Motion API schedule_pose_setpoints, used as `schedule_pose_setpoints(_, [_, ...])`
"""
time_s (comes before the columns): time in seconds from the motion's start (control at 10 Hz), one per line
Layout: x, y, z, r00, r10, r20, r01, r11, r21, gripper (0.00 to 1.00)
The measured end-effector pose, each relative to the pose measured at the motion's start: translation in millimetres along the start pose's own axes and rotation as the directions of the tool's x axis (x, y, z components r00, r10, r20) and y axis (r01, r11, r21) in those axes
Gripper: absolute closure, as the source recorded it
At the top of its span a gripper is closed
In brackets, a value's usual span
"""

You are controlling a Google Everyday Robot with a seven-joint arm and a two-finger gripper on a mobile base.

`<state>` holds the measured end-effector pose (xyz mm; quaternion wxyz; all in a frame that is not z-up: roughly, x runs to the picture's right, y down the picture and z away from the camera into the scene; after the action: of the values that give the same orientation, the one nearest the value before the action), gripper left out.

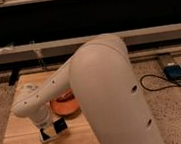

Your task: Place the eraser on the white sponge

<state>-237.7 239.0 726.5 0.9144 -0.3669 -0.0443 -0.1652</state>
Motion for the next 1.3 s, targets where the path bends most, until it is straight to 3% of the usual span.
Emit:
schedule_pose_setpoints(0.1, [-4.7, 0.4, 1.5, 1.000, -0.012, 0.004, 0.012, 1.000, -0.002, 0.96])
schedule_pose_setpoints(0.7, [-27.6, -10.7, 20.3, 0.998, -0.054, 0.018, 0.053, 0.999, 0.004, 0.36])
schedule_pose_setpoints(0.8, [-29.0, -12.7, 20.3, 0.998, -0.053, 0.019, 0.052, 0.999, 0.008, 0.29])
schedule_pose_setpoints(1.3, [-38.4, -20.2, 14.5, 0.997, -0.066, 0.042, 0.066, 0.998, 0.014, 0.26])
